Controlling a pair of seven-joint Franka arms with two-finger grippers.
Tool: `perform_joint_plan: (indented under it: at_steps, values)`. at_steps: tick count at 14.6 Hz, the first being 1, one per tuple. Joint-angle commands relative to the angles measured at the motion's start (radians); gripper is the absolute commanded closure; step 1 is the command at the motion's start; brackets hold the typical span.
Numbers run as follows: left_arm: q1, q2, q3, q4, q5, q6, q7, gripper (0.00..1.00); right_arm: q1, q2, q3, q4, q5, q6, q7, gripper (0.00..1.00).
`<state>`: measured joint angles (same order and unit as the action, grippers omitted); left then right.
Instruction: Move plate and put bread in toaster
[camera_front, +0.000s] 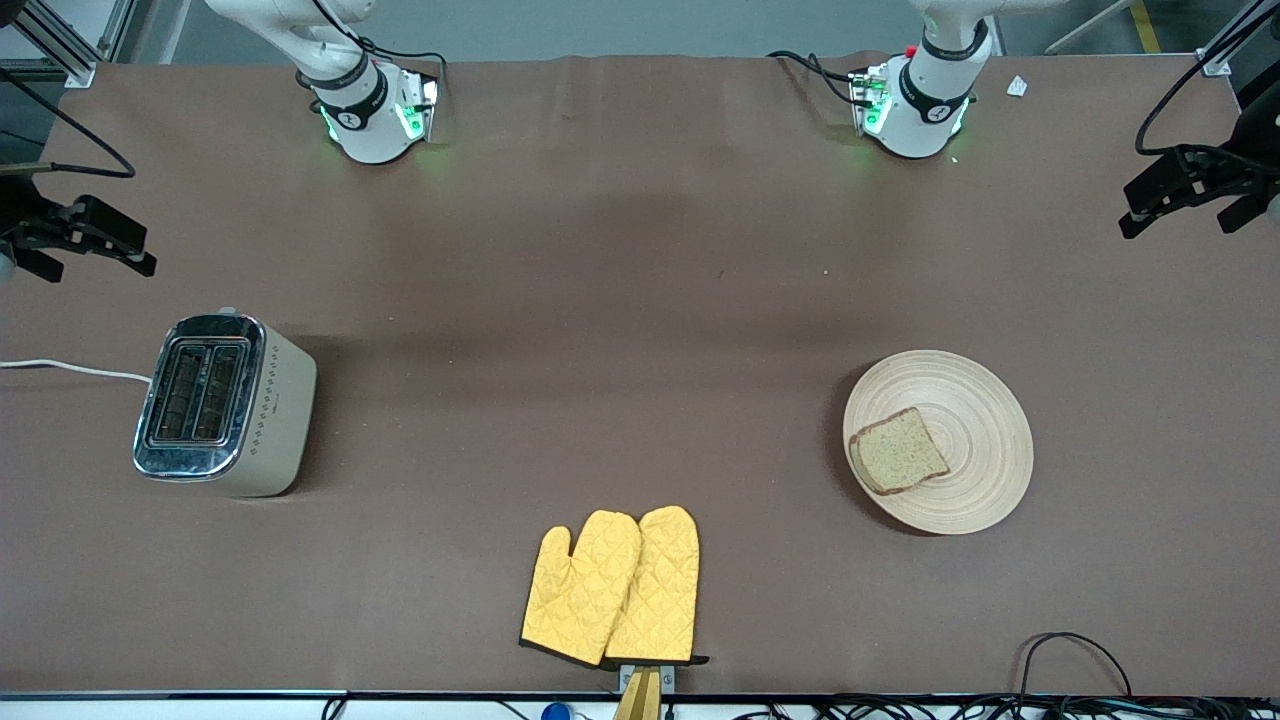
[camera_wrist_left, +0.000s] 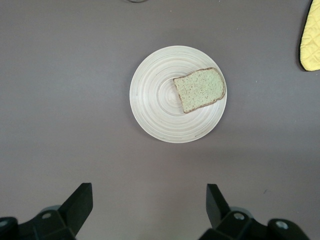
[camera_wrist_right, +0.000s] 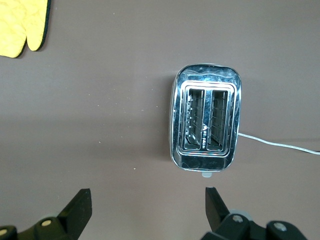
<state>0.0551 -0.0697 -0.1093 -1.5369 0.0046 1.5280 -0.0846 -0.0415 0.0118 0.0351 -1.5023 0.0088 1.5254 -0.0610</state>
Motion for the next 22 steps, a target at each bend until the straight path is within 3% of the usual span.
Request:
perform_joint_plan:
  at_steps: [1, 6, 10, 15, 22]
  values:
    - [-0.004, 0.021, -0.003, 0.032, 0.018, -0.012, -0.014, 0.00, 0.000, -0.018, 0.003, -0.010, -0.010, -0.004, 0.021, 0.00]
    - [0.031, 0.051, 0.032, 0.037, -0.018, -0.012, 0.023, 0.00, 0.009, -0.019, 0.005, -0.010, -0.004, -0.002, 0.023, 0.00]
    - [0.123, 0.146, 0.049, 0.032, -0.083, 0.004, 0.227, 0.00, 0.009, -0.016, 0.005, -0.010, -0.006, 0.015, 0.023, 0.00]
    - [0.304, 0.327, 0.049, 0.018, -0.362, 0.053, 0.288, 0.00, 0.015, -0.010, 0.005, -0.012, -0.003, 0.045, 0.024, 0.00]
    - [0.425, 0.576, 0.049, -0.045, -0.622, 0.224, 0.563, 0.00, 0.012, -0.003, 0.005, -0.016, -0.003, 0.059, 0.023, 0.00]
